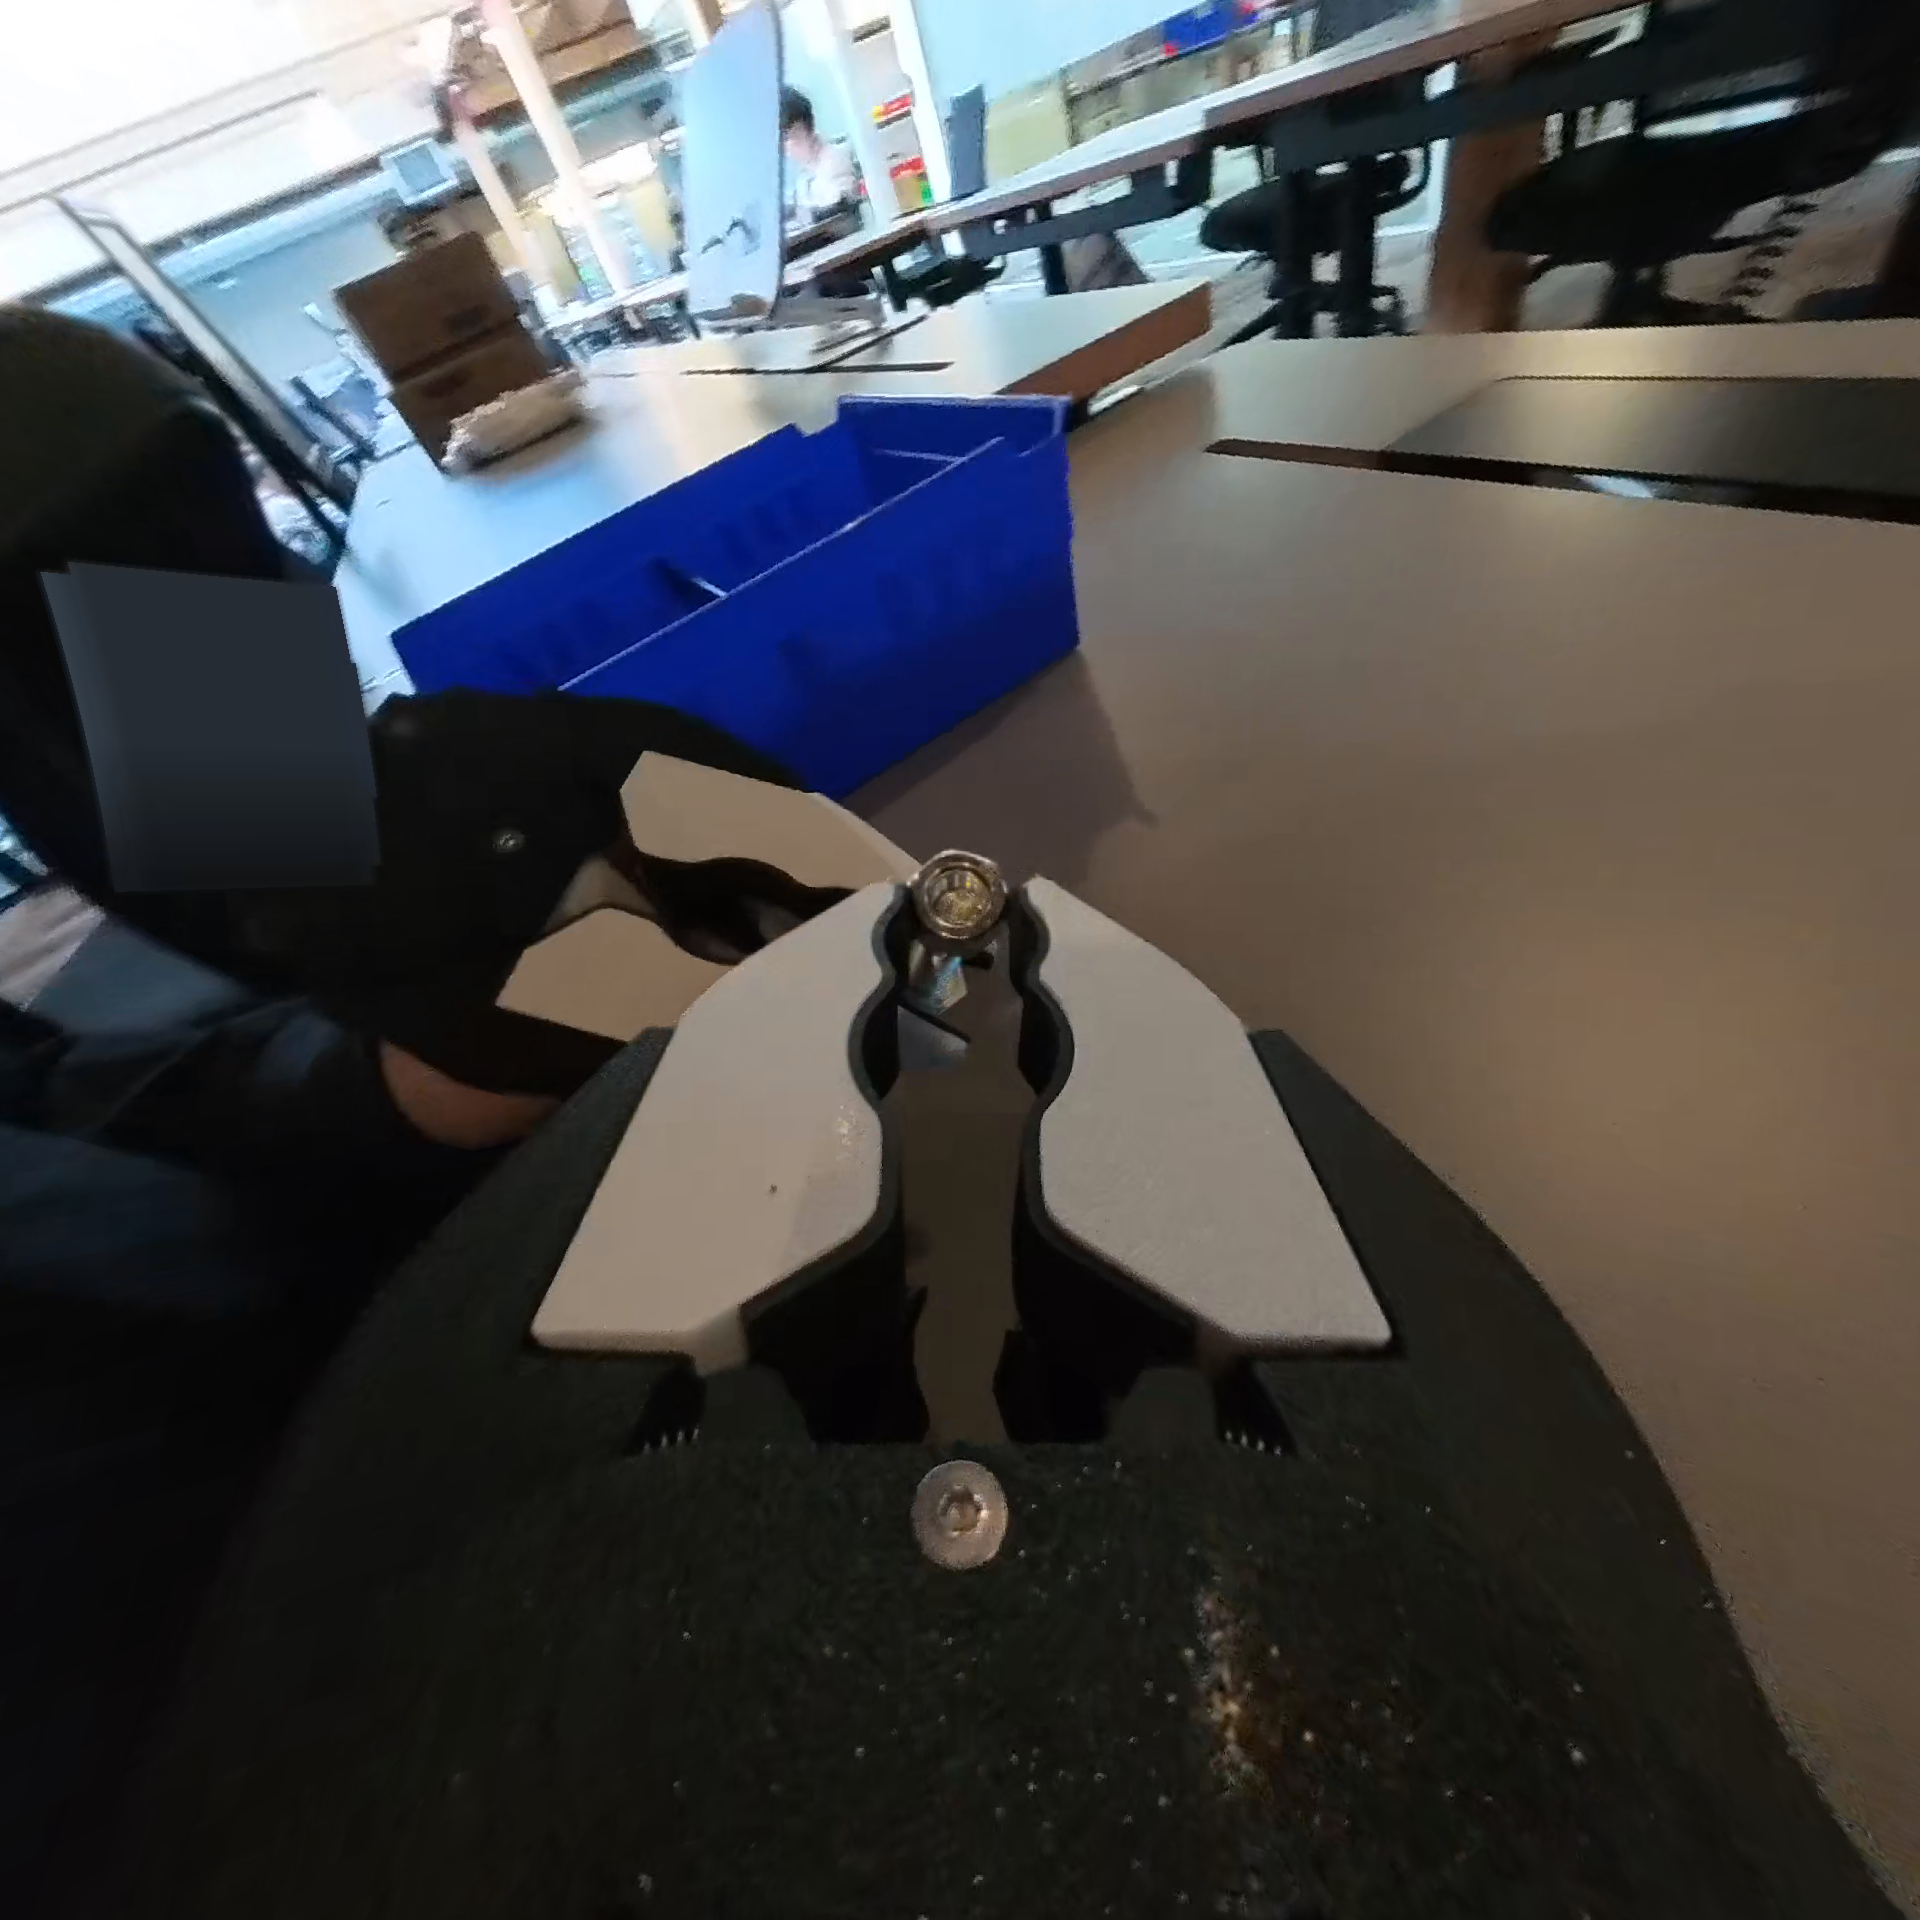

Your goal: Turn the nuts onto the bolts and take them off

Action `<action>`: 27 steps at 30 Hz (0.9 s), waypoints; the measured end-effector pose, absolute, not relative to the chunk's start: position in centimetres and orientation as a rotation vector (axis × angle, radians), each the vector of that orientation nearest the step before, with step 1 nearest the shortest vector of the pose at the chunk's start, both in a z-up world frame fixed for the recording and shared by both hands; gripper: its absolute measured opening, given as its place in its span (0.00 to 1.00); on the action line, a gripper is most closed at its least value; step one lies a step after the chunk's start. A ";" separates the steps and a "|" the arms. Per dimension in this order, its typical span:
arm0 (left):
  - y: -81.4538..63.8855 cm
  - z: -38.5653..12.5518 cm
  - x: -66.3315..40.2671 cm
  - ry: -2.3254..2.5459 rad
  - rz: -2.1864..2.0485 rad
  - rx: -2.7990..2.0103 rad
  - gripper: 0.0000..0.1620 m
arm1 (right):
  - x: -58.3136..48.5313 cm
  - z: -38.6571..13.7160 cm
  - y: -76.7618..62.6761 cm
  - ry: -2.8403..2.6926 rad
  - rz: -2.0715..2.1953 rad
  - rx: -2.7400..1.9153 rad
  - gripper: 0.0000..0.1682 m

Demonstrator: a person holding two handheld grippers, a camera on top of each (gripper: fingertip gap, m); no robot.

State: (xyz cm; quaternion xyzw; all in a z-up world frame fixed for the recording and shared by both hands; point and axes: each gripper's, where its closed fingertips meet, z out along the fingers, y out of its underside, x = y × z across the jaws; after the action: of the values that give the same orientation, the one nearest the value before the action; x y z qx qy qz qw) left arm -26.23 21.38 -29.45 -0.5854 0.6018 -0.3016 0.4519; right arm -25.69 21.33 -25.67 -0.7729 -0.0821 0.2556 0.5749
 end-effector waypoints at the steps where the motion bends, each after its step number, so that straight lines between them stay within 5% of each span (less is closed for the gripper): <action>1: 21.5 -29.5 -26.3 1.484 -0.728 -1.446 0.11 | -25.7 -25.7 21.3 -0.179 0.577 -1.810 0.11; 15: 20.8 -29.5 -26.1 1.493 -0.869 -1.445 0.11 | -26.1 -25.6 20.7 -0.222 0.628 -1.791 0.11; 27: 16.6 -27.5 -26.3 1.584 -1.260 -1.273 0.11 | -27.8 -22.0 17.1 -0.696 0.762 -1.512 0.22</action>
State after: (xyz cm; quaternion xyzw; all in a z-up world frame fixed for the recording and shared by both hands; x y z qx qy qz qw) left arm -26.30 16.59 -27.45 -0.4952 0.6164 -0.4903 0.3666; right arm -27.79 17.12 -22.04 -0.6547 -0.3014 0.3302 0.6096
